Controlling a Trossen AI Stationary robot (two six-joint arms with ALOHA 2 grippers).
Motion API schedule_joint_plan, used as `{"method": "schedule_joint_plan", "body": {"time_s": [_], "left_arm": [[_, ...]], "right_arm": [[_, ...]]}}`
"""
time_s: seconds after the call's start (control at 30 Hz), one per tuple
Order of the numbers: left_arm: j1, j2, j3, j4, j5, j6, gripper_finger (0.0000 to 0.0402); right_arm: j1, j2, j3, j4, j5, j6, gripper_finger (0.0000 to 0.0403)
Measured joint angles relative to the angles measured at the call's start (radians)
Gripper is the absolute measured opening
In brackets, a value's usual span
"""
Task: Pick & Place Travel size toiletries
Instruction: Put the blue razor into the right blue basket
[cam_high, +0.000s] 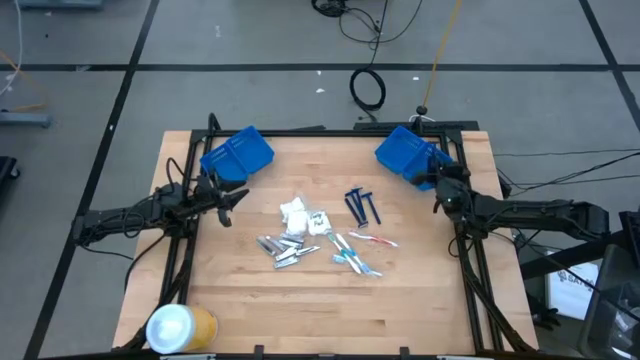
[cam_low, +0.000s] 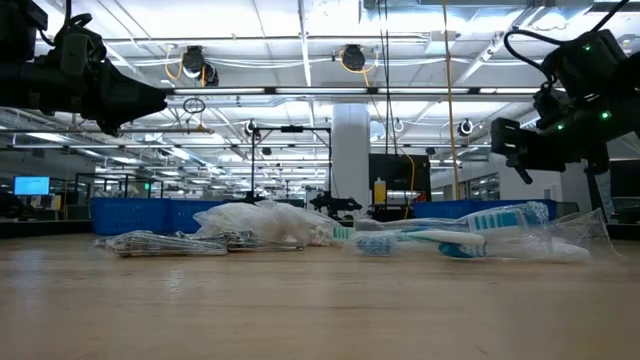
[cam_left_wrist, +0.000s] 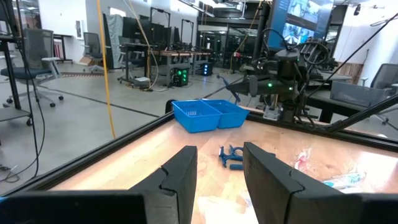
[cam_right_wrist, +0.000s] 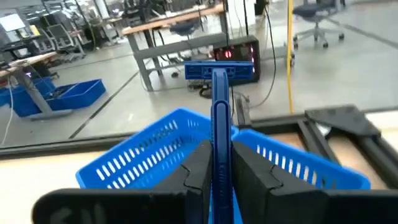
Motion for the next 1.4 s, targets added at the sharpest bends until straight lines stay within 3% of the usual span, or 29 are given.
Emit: {"method": "schedule_joint_plan", "body": {"time_s": [0.43,0.8,0.97,1.17,1.4], "left_arm": [[0.000,0.000,0.000,0.000,0.000,0.000,0.0127],[0.000,0.000,0.000,0.000,0.000,0.000,0.0127],[-0.001,0.000,0.000,0.000,0.000,0.000,0.0127],[-0.001,0.000,0.000,0.000,0.000,0.000,0.0127],[0.000,0.000,0.000,0.000,0.000,0.000,0.0127]], "right_arm": [[0.000,0.000,-0.001,0.039,-0.020,-0.102,0.0048],[0.000,0.000,-0.003,0.002,-0.042,-0.116,0.0183],[0.000,0.000,-0.003,0.020,-0.043,-0.156,0.0219],[0.003,0.000,-0.003,0.125,-0.068,-0.289,0.0231],[0.004,0.001,0.019,0.134,-0.152,-0.240,0.0221]]}}
